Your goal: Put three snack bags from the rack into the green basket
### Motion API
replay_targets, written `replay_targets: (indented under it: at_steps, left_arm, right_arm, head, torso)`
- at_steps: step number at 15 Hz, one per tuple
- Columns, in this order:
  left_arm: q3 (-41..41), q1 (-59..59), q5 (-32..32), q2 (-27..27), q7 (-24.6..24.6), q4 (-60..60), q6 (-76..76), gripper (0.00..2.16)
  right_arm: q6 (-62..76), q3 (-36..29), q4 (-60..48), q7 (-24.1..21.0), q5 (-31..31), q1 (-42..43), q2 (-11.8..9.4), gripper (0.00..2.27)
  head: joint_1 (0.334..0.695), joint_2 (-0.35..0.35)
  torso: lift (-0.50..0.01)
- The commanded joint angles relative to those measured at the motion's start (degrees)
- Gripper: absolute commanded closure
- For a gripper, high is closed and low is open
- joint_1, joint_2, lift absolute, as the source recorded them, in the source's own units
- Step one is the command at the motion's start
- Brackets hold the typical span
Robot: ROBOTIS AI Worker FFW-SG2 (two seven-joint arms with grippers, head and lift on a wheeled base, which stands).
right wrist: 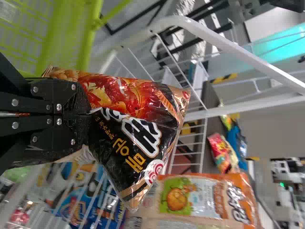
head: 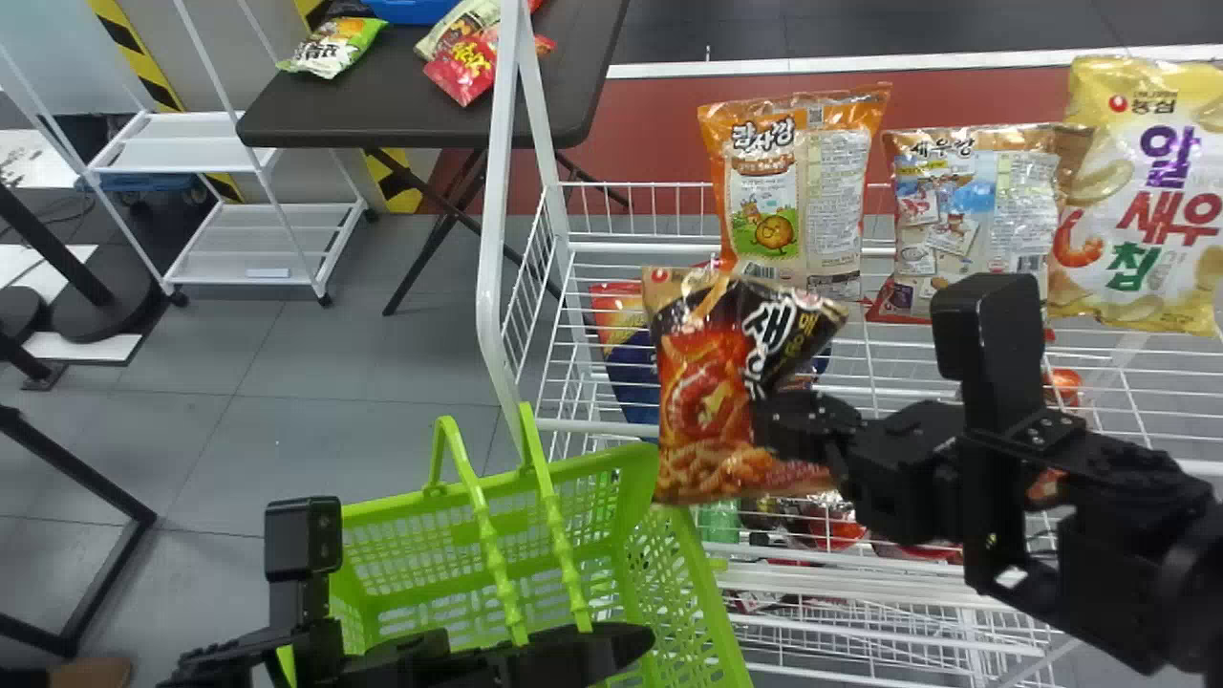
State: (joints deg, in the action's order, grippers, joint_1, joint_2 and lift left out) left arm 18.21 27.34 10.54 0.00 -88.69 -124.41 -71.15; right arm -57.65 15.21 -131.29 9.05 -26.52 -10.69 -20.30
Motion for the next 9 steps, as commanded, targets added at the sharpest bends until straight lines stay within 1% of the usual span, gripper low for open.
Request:
replay_targets:
  at_steps: [1, 3, 5, 7, 9]
  left_arm:
    - [-0.4, -0.3, 0.0, -0.1, 0.1, 0.3, 0.0, 2.15]
    - [-0.5, -0.3, 0.1, -0.1, 0.3, 0.5, 0.0, 2.15]
    - [-0.8, -0.4, 1.0, -0.1, 0.3, 0.5, -0.2, 2.15]
    - [-1.8, -0.3, 1.0, -0.1, 0.8, 0.5, 0.0, 2.15]
    - [-2.5, -0.4, 1.0, -0.1, 1.2, 0.4, 0.0, 2.15]
  right_arm:
    - [-6.6, -1.5, -3.9, 0.0, -2.1, -0.7, -0.3, 2.25]
    - [-10.9, -2.6, -4.9, 0.0, -5.6, -0.7, -0.2, 2.25]
    - [-13.0, -2.2, -4.7, 0.7, -8.6, -1.2, 0.4, 2.25]
    - [-13.0, -1.2, -3.7, 1.6, -10.8, -1.4, 1.6, 2.25]
    - [-13.0, 0.1, -3.1, 1.6, -11.1, -1.5, 2.2, 2.25]
  head:
    - [0.695, 0.125]
    - [0.695, 0.124]
    - [0.695, 0.126]
    - [0.695, 0.153]
    - [0.695, 0.182]
  torso:
    - [0.000]
    - [0.000]
    - [0.000]
    - [0.000]
    - [0.000]
